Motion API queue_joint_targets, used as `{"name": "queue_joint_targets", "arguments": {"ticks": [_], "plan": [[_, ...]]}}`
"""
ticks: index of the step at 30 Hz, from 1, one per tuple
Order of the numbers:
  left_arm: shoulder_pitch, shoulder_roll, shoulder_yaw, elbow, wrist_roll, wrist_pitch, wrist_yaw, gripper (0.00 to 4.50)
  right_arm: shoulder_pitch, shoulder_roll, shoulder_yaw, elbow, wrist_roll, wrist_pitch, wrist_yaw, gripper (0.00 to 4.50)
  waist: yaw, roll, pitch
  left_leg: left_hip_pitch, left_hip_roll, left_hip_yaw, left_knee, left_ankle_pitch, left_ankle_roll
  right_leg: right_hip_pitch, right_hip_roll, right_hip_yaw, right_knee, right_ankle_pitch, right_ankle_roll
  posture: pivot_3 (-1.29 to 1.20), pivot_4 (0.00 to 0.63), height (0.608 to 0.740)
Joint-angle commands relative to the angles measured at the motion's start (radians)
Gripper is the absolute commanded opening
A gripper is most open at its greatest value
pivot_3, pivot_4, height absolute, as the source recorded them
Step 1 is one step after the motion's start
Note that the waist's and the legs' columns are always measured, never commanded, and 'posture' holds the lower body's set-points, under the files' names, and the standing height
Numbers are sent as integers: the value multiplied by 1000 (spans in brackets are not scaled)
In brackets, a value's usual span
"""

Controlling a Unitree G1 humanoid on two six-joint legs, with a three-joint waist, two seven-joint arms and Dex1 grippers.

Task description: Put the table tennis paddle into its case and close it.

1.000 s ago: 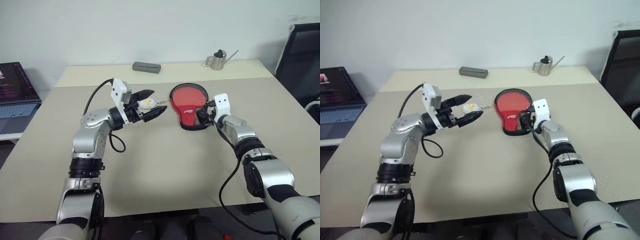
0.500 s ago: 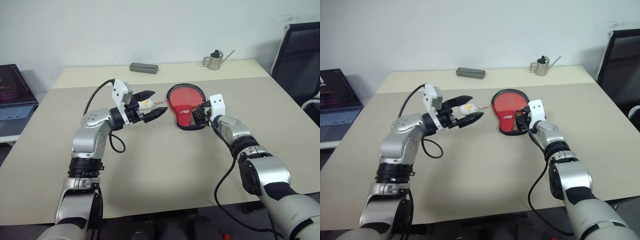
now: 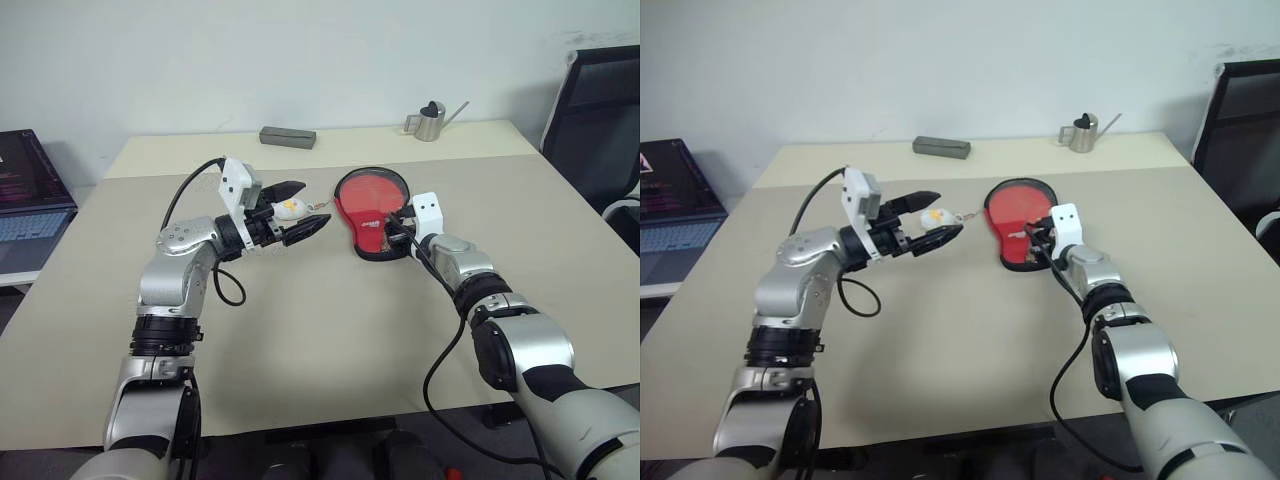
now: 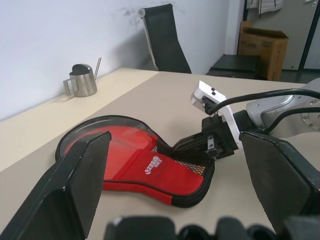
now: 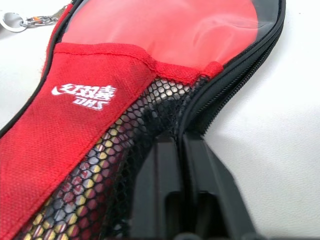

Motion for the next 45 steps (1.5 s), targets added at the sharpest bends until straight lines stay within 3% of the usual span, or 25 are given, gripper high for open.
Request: {"name": "queue_joint_targets", "arguments": {"ticks": [1,12,20,27,32,38,41,45], "plan": [[2,20,18,-23,-24,-14,-2,4500,5,21,0,22,-2,29,-4,50,0,0,0,0,0,0,0,0,0,0,0,0,0,0,0,0,150,740],[76,116,27,-101,-75,62,-57,4500,0,0,-71,-82,82,162,16,50,1,0,0,0,7,2,-1,0,-1,0,6,0,-1,2,-3,0,150,740],[188,222,17,-233,-161,195,-145,4500,93,-38,-77,-412,154,430,54,50,8,0,0,-2,10,2,-2,-1,-2,-4,10,0,-1,1,-5,0,150,740],[208,220,11,-278,-184,230,-128,4500,200,-52,-73,-680,192,599,43,50,16,1,0,-3,10,2,-2,-1,-1,-4,10,0,-2,1,-5,0,150,740],[205,213,5,-281,-181,233,-122,4500,229,-53,-76,-731,201,626,30,50,18,1,0,-3,10,2,-2,-2,-1,-4,10,0,-2,1,-5,0,150,740],[196,207,-4,-275,-174,224,-119,4500,201,-28,-85,-671,197,520,-10,50,18,1,0,-3,11,3,-2,-2,-1,-5,10,0,-2,1,-5,0,150,740],[197,208,-5,-275,-172,222,-119,4500,192,-28,-95,-665,208,497,-19,729,18,1,0,-3,11,3,-2,-2,-1,-5,10,0,-2,1,-5,0,150,740],[200,209,-5,-280,-170,222,-114,4500,196,-41,-72,-685,194,459,-14,2073,18,1,0,-3,11,3,-2,-2,-1,-5,10,0,-2,1,-5,0,150,740]]}}
